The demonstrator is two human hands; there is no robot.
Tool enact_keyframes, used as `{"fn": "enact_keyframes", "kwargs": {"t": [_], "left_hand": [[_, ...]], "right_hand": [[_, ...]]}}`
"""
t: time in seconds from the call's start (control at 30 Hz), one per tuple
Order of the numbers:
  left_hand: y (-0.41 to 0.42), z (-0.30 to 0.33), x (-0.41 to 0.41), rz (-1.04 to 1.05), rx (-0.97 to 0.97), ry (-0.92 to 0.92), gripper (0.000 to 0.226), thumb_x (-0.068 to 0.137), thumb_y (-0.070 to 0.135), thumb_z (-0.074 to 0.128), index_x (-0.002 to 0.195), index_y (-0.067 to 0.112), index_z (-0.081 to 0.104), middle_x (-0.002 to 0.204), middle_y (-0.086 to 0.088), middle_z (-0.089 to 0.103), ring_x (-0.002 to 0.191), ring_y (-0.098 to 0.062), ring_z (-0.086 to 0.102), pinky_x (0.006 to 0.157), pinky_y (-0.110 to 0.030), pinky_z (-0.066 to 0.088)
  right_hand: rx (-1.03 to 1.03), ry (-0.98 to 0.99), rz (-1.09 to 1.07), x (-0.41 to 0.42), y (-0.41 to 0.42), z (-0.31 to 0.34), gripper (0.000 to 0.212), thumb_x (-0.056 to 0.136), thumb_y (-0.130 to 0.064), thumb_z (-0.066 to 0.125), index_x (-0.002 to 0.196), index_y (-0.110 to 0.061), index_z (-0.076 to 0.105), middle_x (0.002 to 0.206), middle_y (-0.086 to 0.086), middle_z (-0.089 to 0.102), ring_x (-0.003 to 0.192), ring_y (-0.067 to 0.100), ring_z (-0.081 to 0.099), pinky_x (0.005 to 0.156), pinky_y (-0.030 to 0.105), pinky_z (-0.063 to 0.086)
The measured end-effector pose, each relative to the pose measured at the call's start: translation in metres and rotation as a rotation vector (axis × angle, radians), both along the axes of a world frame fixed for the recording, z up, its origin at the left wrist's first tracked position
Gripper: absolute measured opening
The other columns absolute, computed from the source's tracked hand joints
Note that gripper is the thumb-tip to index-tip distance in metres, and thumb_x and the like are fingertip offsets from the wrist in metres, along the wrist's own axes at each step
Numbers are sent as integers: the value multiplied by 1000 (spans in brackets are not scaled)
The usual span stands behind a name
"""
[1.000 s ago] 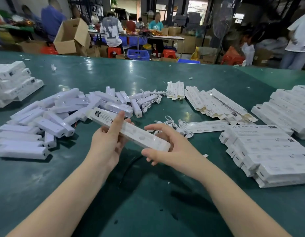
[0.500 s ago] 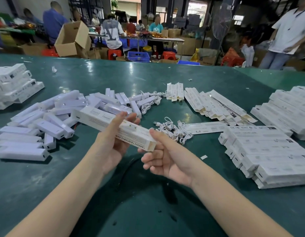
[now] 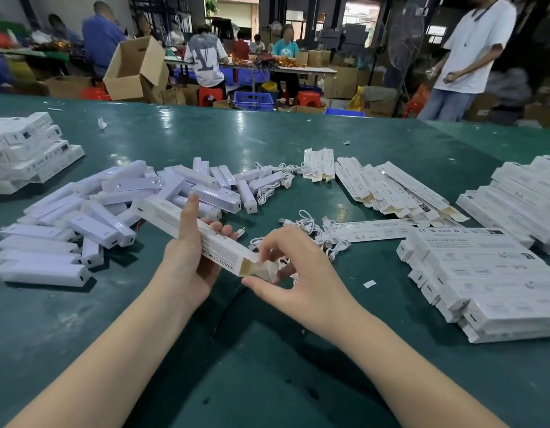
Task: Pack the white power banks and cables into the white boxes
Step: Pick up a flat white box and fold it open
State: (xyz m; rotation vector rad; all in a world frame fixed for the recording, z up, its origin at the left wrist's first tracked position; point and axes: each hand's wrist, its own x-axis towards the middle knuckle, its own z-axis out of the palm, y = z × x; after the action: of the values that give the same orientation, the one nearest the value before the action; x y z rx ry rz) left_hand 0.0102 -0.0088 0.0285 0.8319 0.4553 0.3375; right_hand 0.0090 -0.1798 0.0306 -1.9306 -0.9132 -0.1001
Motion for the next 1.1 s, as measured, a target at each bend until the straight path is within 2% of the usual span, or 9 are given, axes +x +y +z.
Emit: {"fn": "enact_keyframes", "kwargs": {"t": [0.17,0.27,0.37,0.43,0.53,0.77,0.9,1.03,1.1], "left_hand": [[-3,2,-1,-63,-14,10,81,24,70,76,76,13,52,53,4,60,49,-13,63,49,-22,52],[-3,0,0,-43,-7,10,85,19,70,75,76,12,53,53,3,61,50,-13,64,50,-23,53],[2,-3,5,-28,-3,17,76,37,73,77,78,13,54,58,3,63,59,-15,67,55,-26,55],[5,-6,7,-3,4,40,63,60,71,73,80,13,55,61,3,64,62,-16,68,56,-28,55],[6,-8,8,18,-8,61,60,66,68,71,82,13,57,61,3,66,61,-15,68,55,-27,55],[1,-5,4,-27,-25,58,63,68,69,69,86,10,56,59,0,66,57,-18,68,51,-27,55],[-5,-1,1,-53,-32,31,69,60,70,69,89,9,56,55,2,66,54,-16,68,47,-26,54],[-10,3,-4,-118,-3,30,86,29,70,70,88,9,56,54,4,65,51,-11,66,46,-25,53],[-10,3,-4,-132,0,20,83,29,69,70,86,10,56,55,2,64,50,-13,66,46,-26,53]], "right_hand": [[19,-65,12,0,2,-5,11,82,-17,78,77,-18,67,94,-7,55,93,12,55,70,18,46],[38,-35,-13,0,4,-6,4,83,-19,76,81,-19,72,95,-5,56,93,9,55,69,16,45],[0,19,-5,1,4,-6,4,89,-25,68,89,-23,72,88,-14,57,84,6,55,68,18,45],[-29,101,56,0,4,-6,7,92,-26,61,91,-29,67,74,-16,58,68,8,56,68,33,53],[14,260,159,-6,6,-4,5,93,-30,53,88,-32,54,71,-7,65,64,24,62,67,48,55],[211,409,210,-9,9,-7,16,95,-22,59,96,-26,43,67,2,68,55,17,58,57,28,52],[253,528,206,-5,8,-6,26,92,-17,66,104,-27,46,62,5,68,47,20,56,50,26,48],[242,626,231,-2,6,-2,41,85,-15,75,114,-22,46,59,6,68,43,20,57,46,24,46],[229,638,215,-1,5,-2,46,84,-16,77,115,-21,44,59,5,68,42,19,57,44,23,45]]}}
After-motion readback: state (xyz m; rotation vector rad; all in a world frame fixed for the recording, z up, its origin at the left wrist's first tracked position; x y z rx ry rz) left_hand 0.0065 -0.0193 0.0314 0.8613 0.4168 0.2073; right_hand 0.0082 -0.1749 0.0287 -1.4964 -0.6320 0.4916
